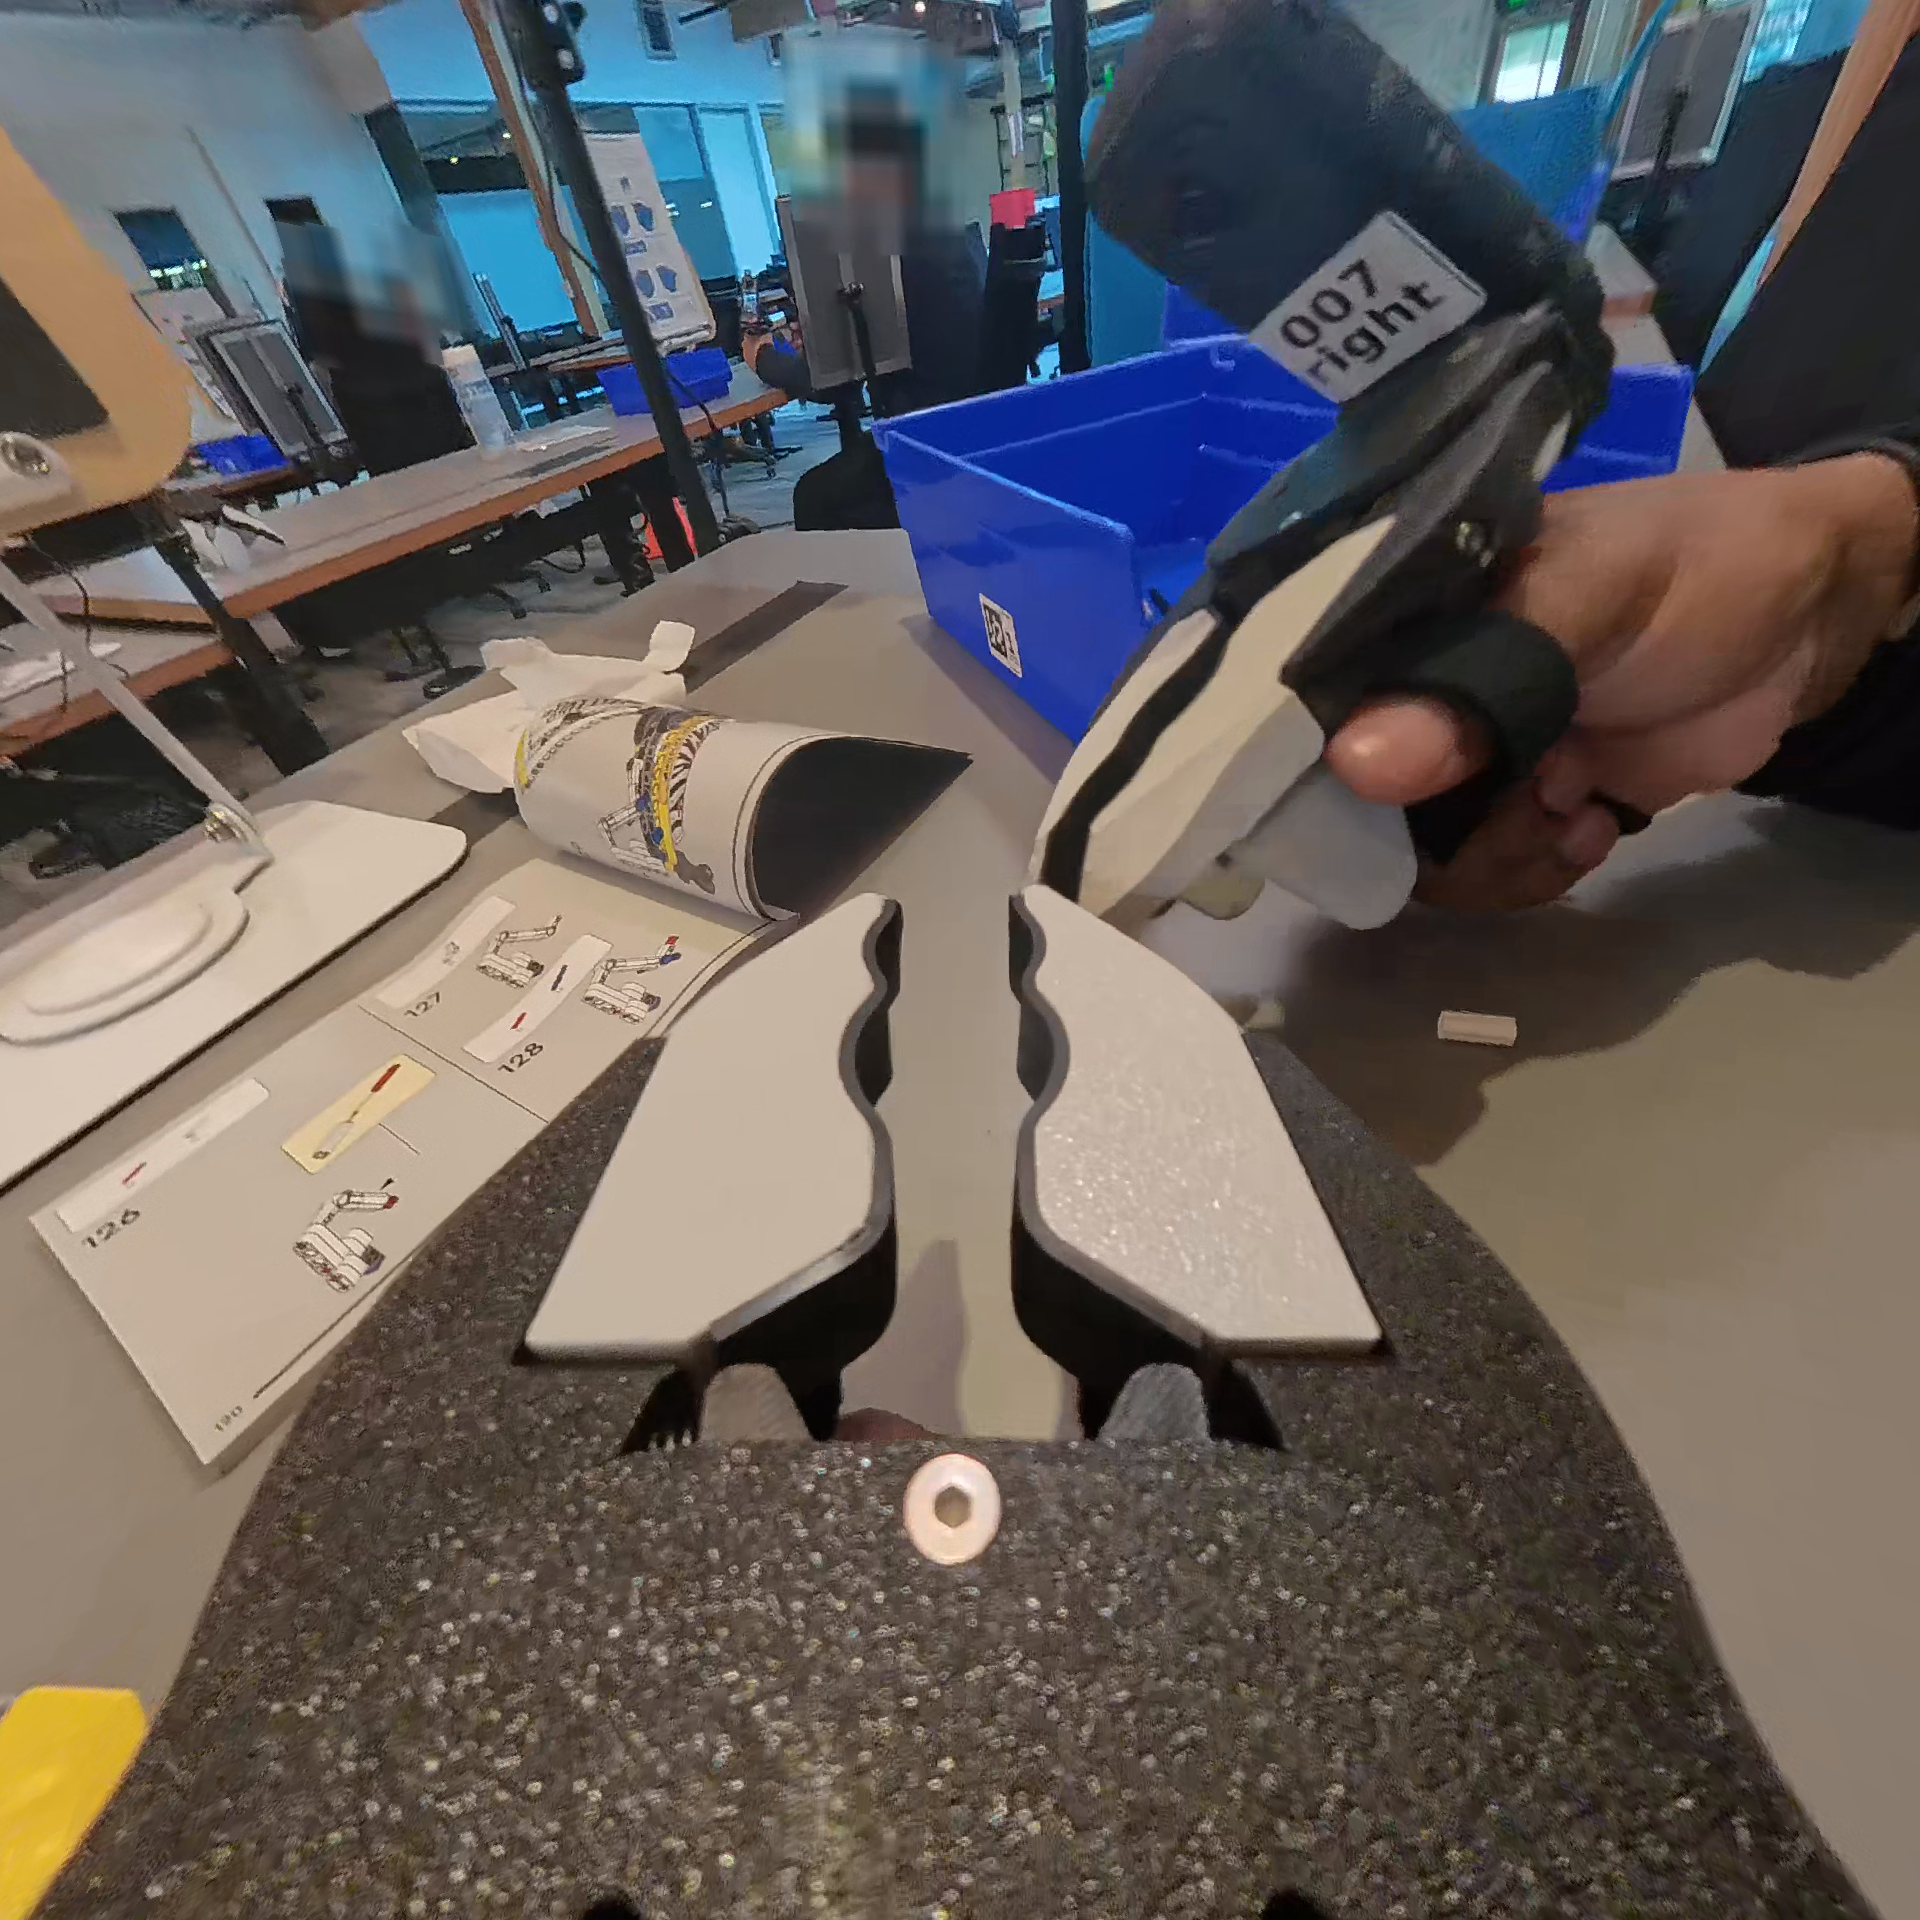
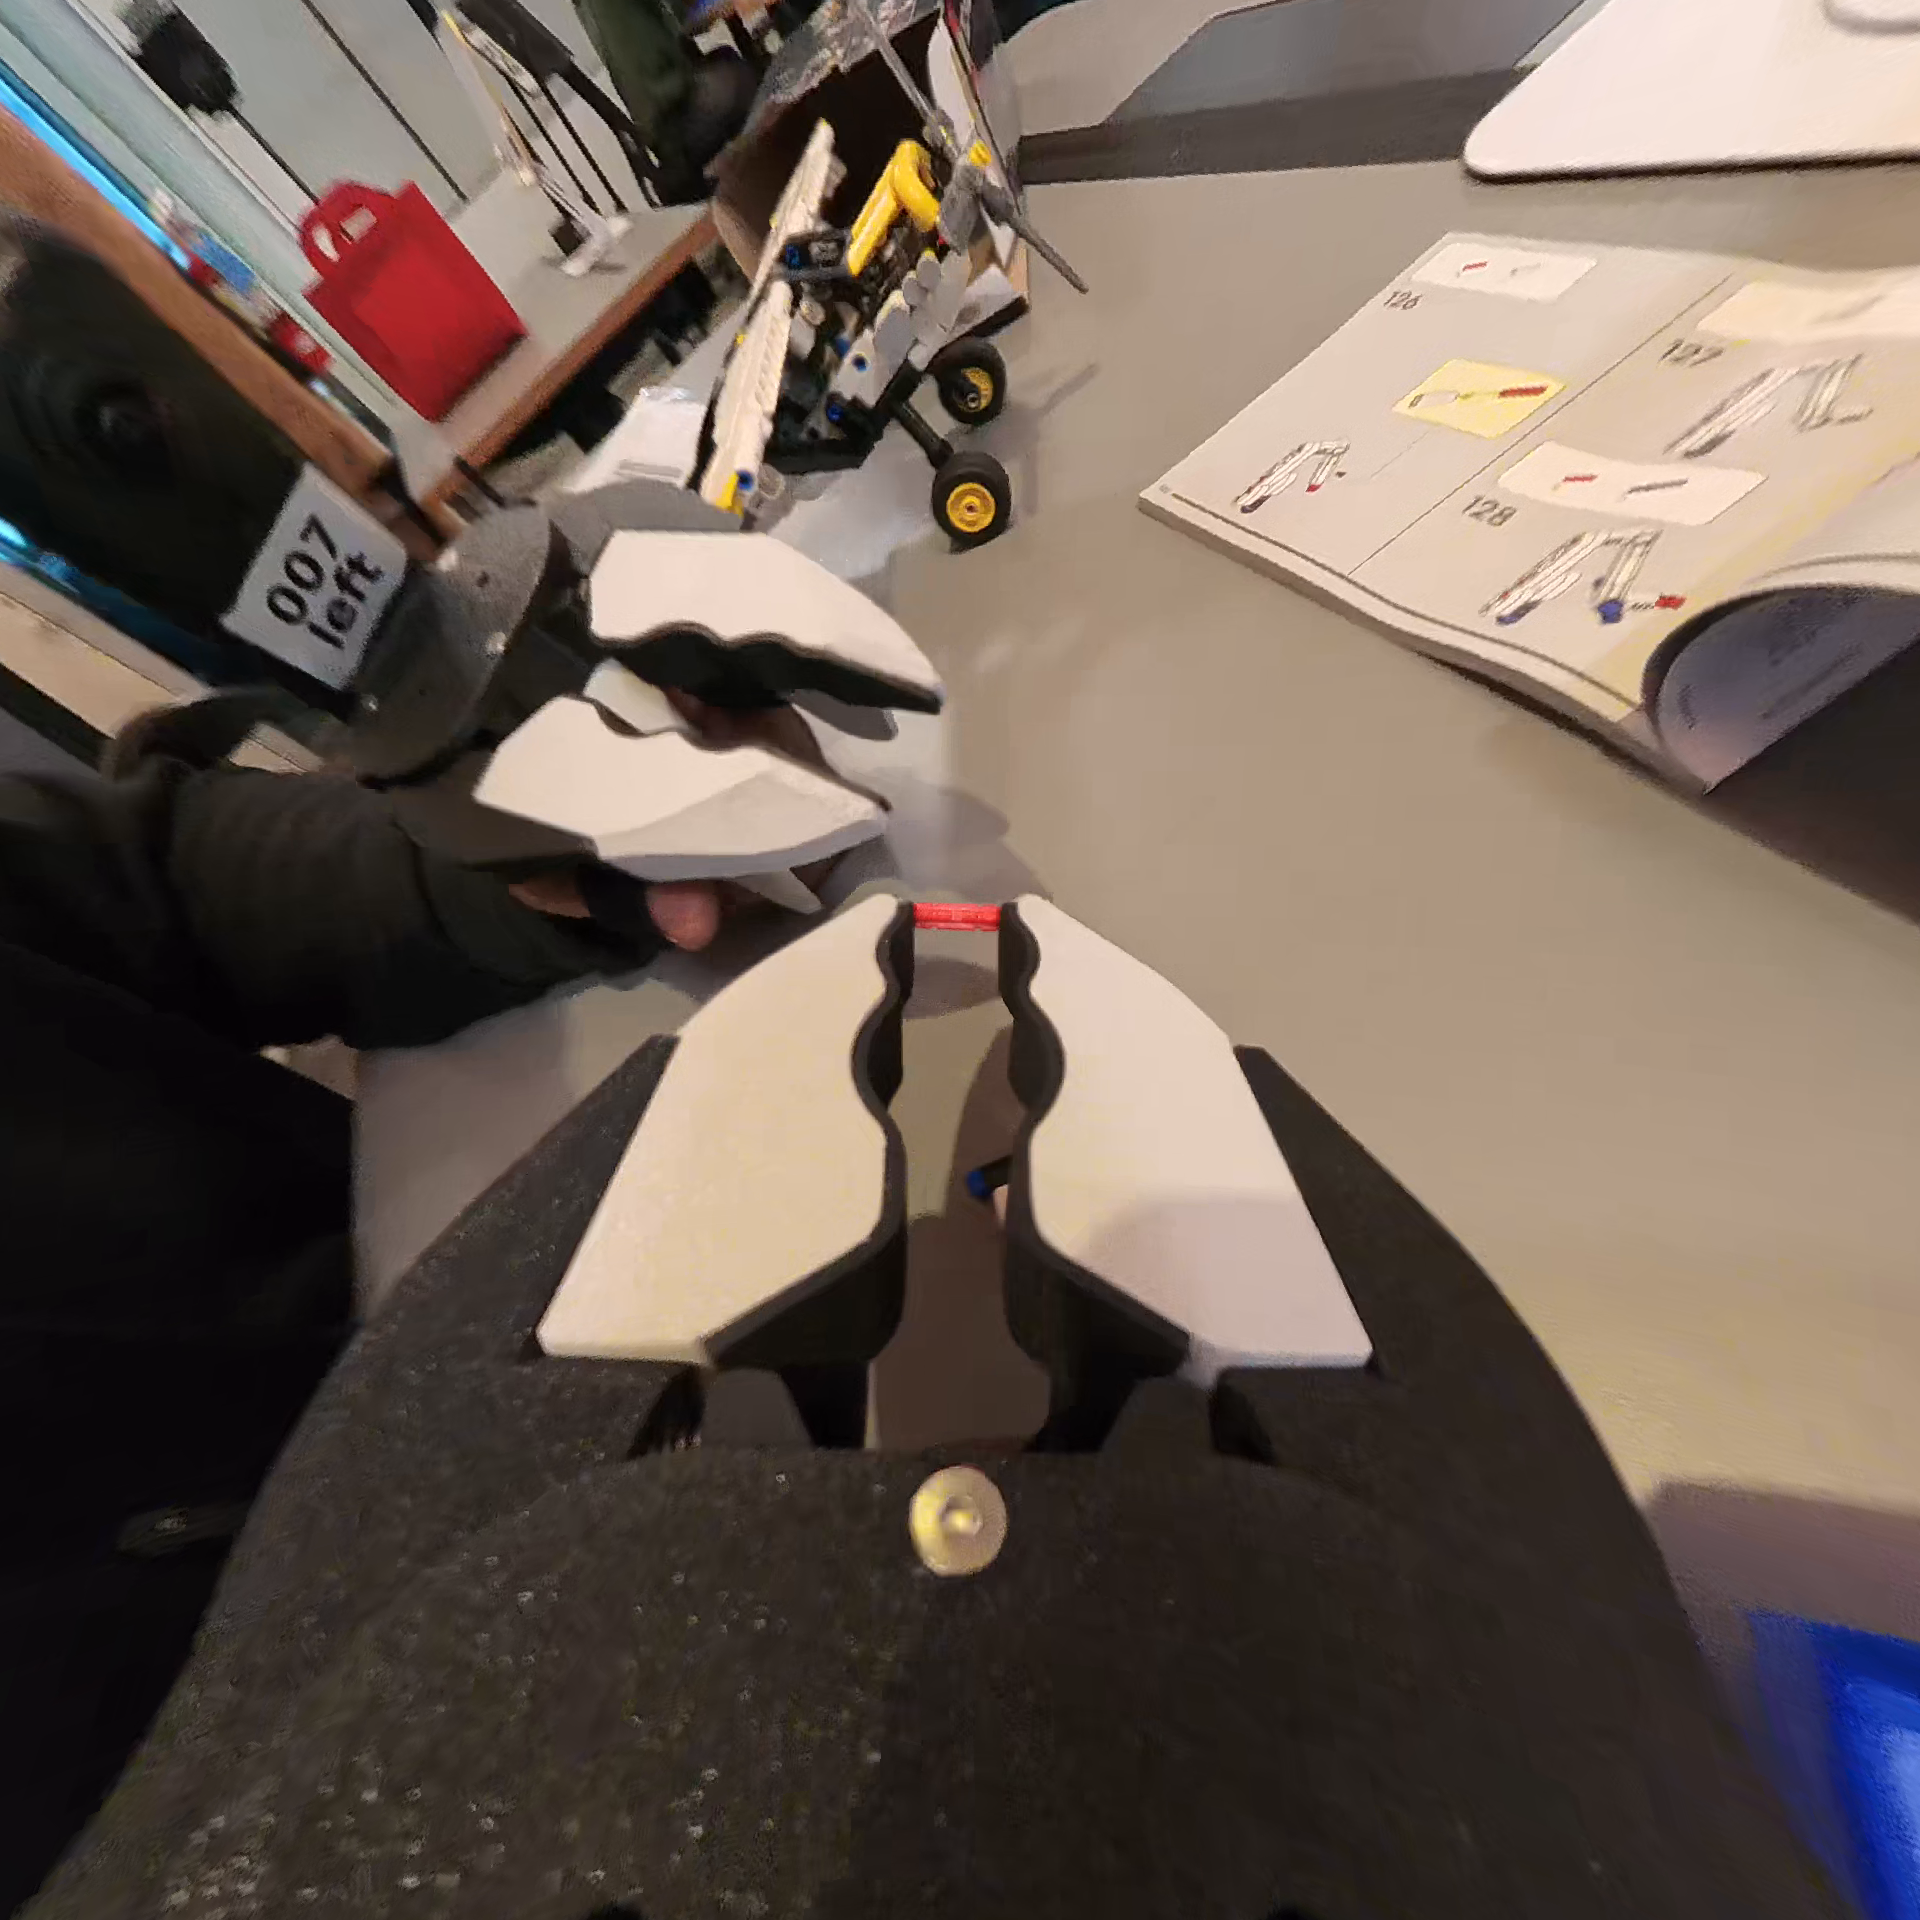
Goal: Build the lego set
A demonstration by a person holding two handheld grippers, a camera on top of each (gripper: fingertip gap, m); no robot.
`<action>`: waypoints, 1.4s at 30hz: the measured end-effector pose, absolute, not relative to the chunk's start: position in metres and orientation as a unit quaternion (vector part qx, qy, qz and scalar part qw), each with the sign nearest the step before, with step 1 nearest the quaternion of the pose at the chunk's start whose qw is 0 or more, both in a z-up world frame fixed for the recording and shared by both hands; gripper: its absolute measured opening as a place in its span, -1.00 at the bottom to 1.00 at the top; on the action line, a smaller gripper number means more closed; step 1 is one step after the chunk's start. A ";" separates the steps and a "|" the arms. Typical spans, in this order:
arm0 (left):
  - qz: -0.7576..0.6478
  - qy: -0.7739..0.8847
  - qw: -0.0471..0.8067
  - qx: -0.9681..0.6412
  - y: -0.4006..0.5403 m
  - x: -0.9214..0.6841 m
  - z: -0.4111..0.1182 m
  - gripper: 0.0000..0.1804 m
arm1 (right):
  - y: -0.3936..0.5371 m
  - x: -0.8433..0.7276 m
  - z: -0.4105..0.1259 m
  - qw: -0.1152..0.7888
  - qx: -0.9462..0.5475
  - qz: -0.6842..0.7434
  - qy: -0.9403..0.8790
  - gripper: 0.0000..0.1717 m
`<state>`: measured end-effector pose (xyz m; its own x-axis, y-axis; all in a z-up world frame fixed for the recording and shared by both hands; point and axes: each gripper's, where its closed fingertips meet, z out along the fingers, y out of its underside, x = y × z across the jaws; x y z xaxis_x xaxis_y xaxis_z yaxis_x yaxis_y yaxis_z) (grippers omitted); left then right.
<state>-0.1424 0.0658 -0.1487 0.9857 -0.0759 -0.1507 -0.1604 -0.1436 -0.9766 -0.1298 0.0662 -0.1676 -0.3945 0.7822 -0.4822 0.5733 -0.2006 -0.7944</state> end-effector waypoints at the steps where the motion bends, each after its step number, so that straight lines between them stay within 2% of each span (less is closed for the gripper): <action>1: 0.041 0.089 0.647 -0.756 0.066 -0.140 -0.150 -0.78 | 0.066 -0.130 -0.166 0.084 -0.543 0.565 -0.616 -0.82; 8: 0.095 0.155 0.636 -0.750 0.065 -0.128 -0.156 -0.81 | 0.066 -0.131 -0.156 0.077 -0.532 0.599 -0.594 -0.82; 16: 0.154 0.192 0.635 -0.732 0.067 -0.122 -0.156 -0.80 | 0.058 -0.127 -0.154 0.025 -0.535 0.623 -0.570 -0.83; 21: 0.205 0.216 0.634 -0.714 0.067 -0.120 -0.154 -0.92 | 0.054 -0.126 -0.154 0.009 -0.535 0.628 -0.565 -0.83; 26: 0.185 0.210 0.636 -0.720 0.066 -0.119 -0.152 -0.93 | 0.054 -0.126 -0.152 0.019 -0.532 0.624 -0.572 -0.82; 30: 0.148 0.202 0.644 -0.723 0.064 -0.113 -0.150 -0.96 | 0.059 -0.126 -0.152 0.069 -0.515 0.598 -0.610 -0.62; 35: 0.110 0.177 0.644 -0.736 0.064 -0.113 -0.152 -1.00 | 0.068 -0.120 -0.151 0.117 -0.491 0.574 -0.645 -0.63; 42: 0.093 0.101 0.645 -0.752 0.062 -0.134 -0.149 -1.00 | 0.084 -0.114 -0.157 0.136 -0.499 0.555 -0.651 -0.64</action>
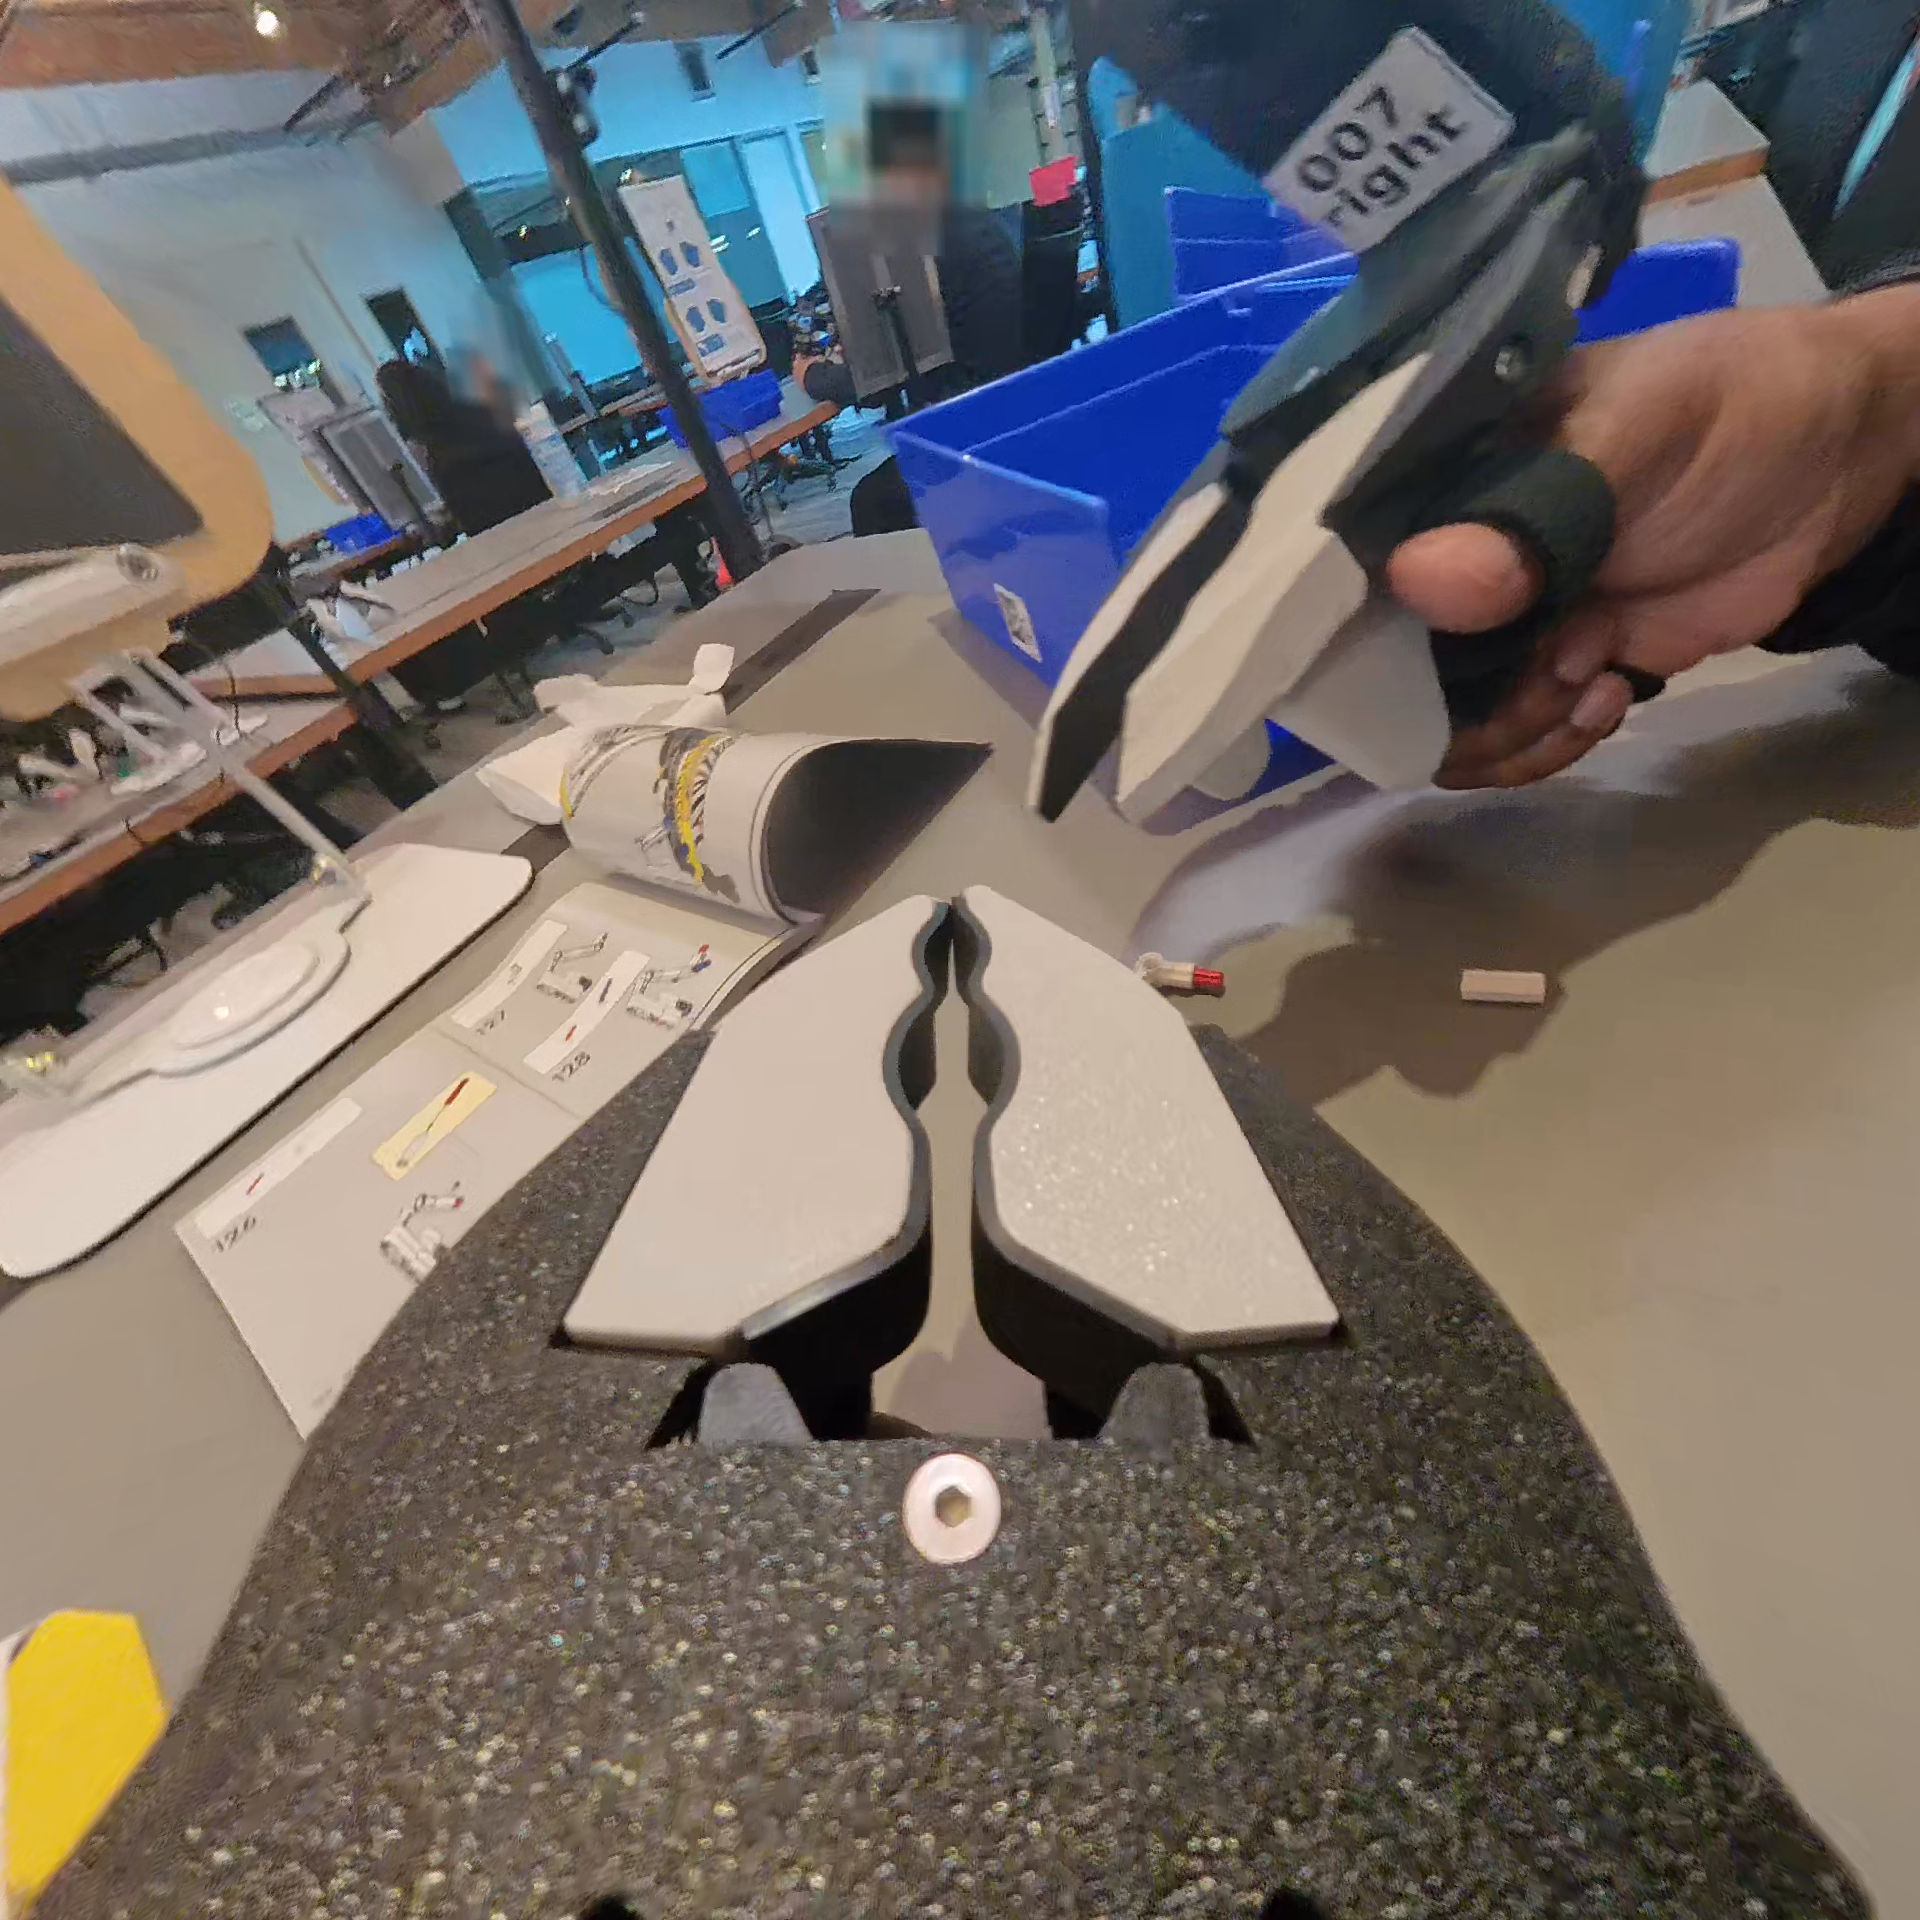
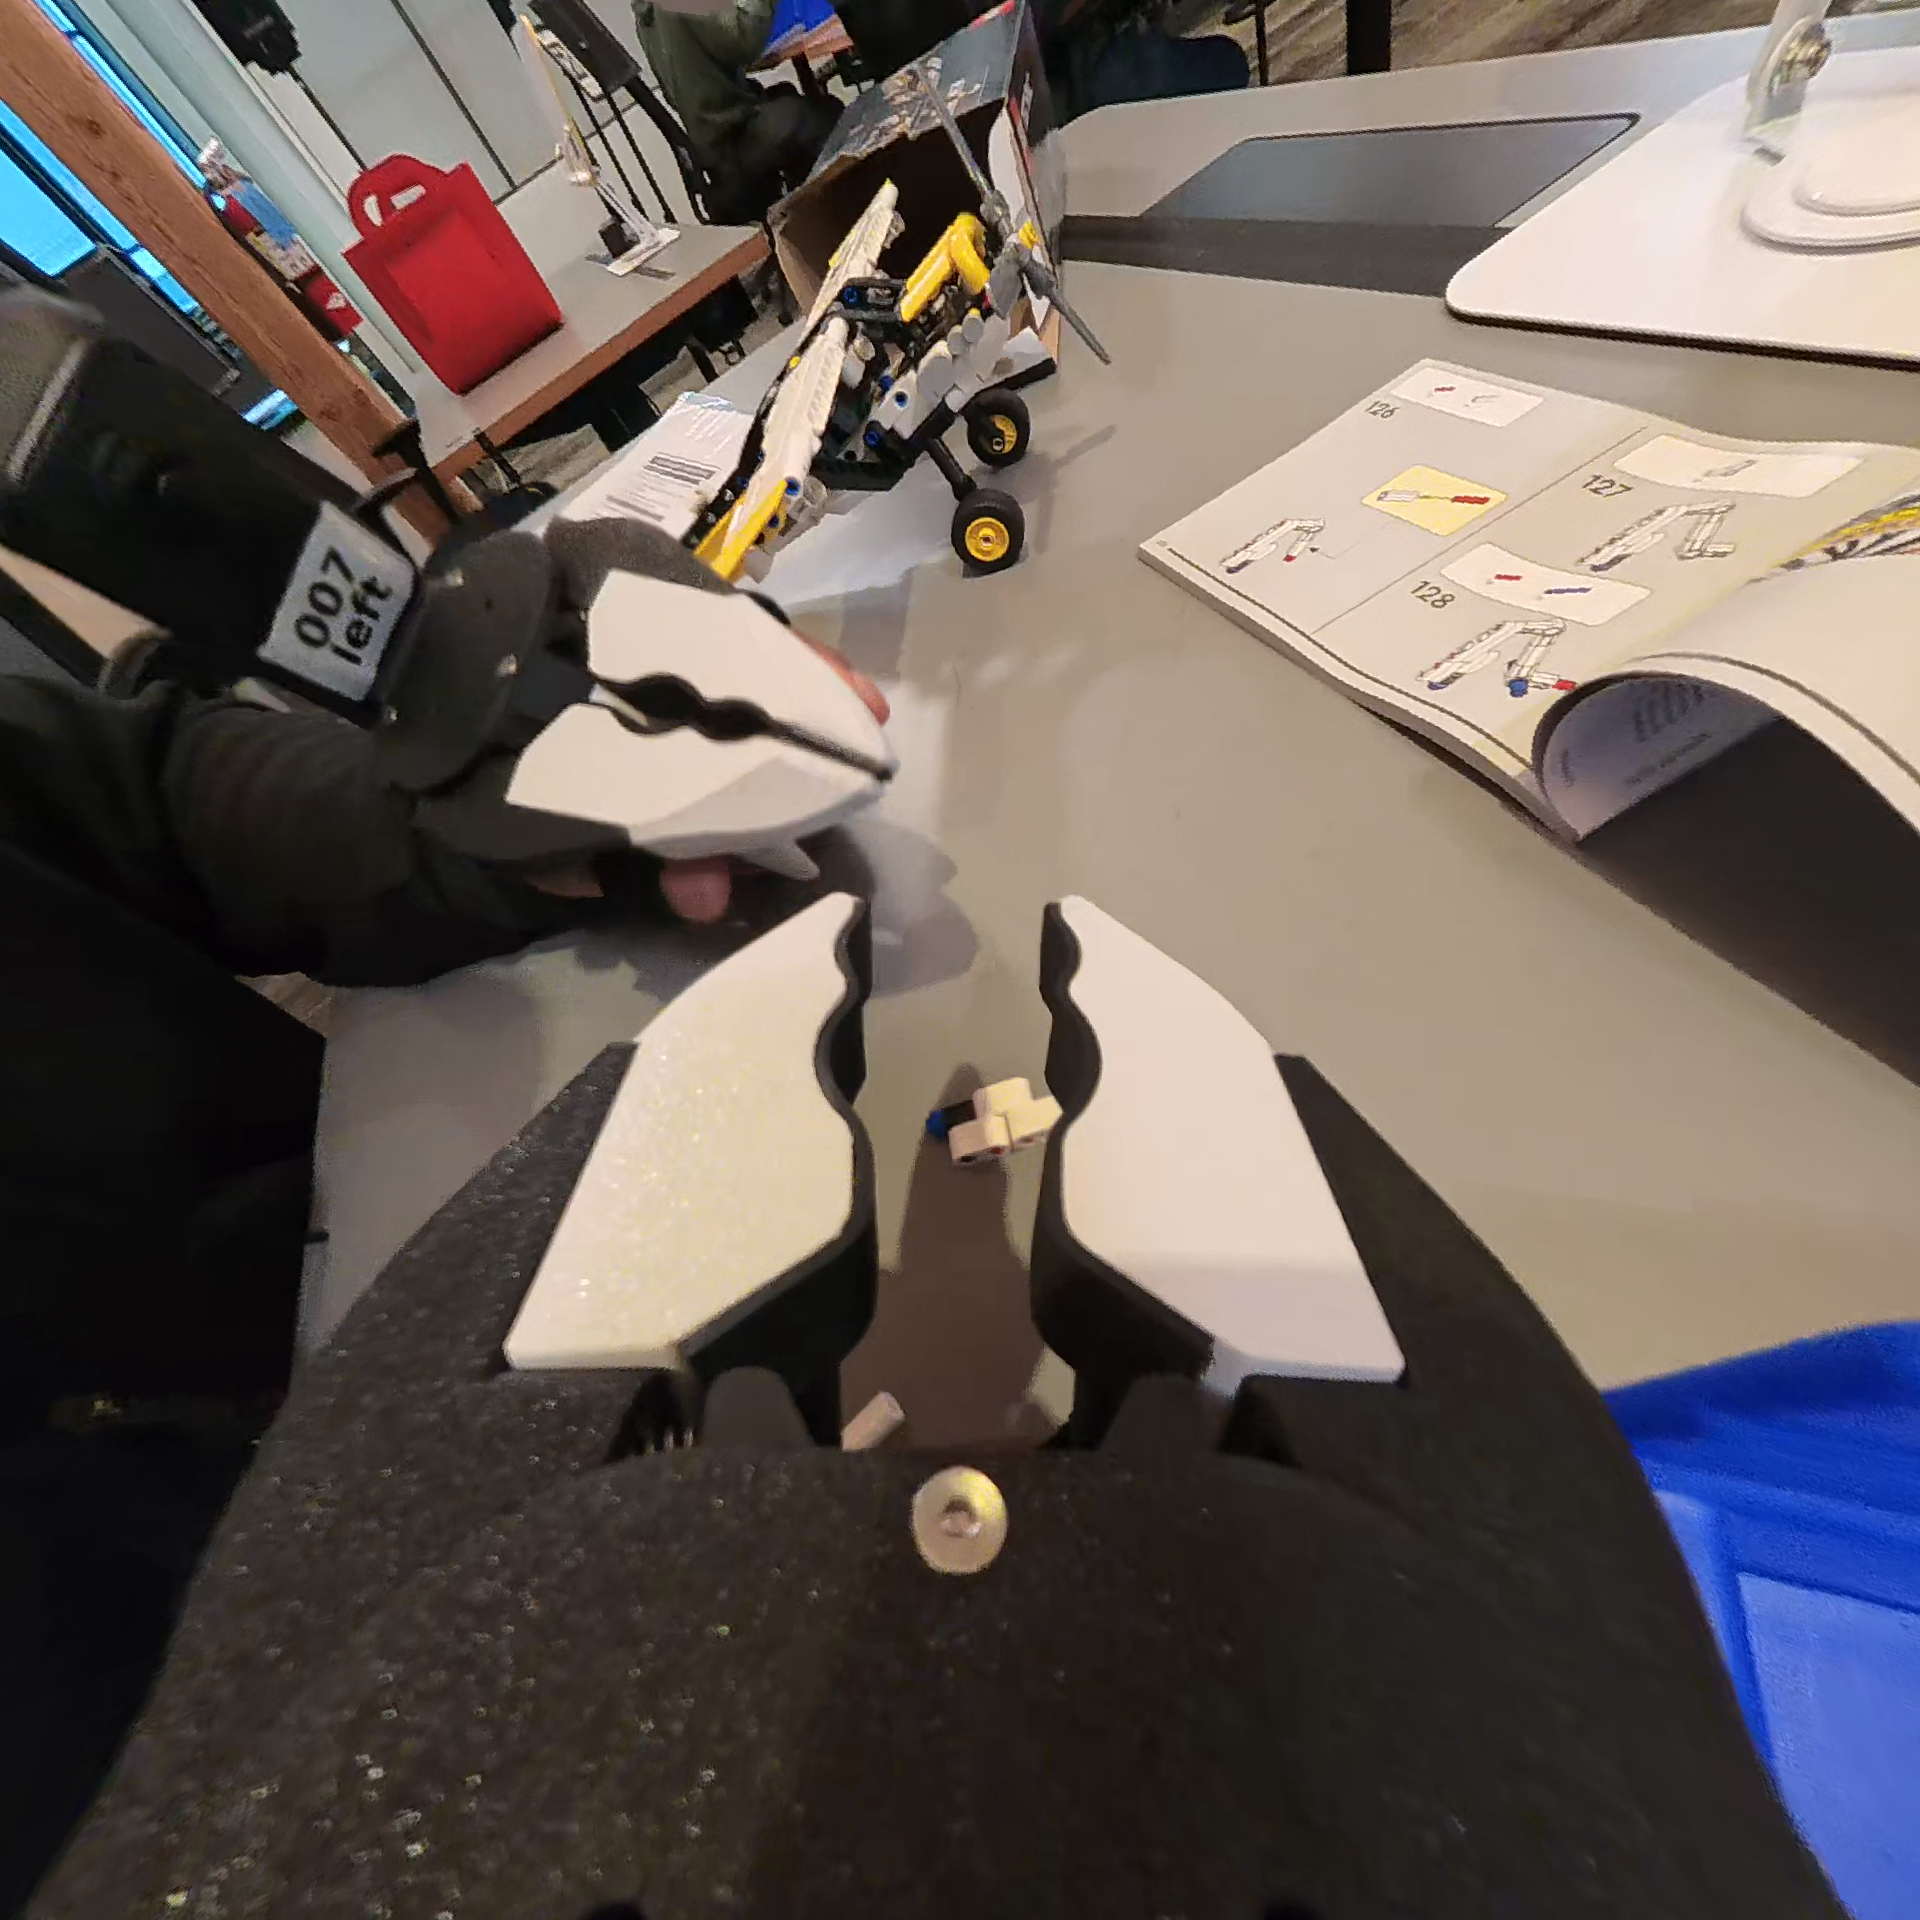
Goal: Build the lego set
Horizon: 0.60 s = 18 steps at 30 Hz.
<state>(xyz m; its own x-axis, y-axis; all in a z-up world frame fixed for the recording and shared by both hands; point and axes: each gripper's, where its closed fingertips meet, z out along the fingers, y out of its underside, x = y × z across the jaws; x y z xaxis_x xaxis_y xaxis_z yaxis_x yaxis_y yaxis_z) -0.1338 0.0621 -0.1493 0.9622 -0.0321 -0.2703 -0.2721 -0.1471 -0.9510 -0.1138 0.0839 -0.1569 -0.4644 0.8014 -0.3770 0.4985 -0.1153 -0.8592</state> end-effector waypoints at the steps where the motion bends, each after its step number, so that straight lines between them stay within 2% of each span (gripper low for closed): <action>1: 0.088 0.090 0.643 -0.755 0.062 -0.137 -0.150 -1.00 | 0.086 -0.113 -0.159 0.142 -0.501 0.548 -0.654 -0.64; 8: 0.088 0.072 0.629 -0.769 0.064 -0.141 -0.154 -0.94 | 0.098 -0.121 -0.186 0.196 -0.530 0.449 -0.692 -0.65; 18: 0.096 0.078 0.627 -0.769 0.063 -0.139 -0.155 -0.94 | 0.097 -0.136 -0.223 0.210 -0.555 0.322 -0.738 -0.76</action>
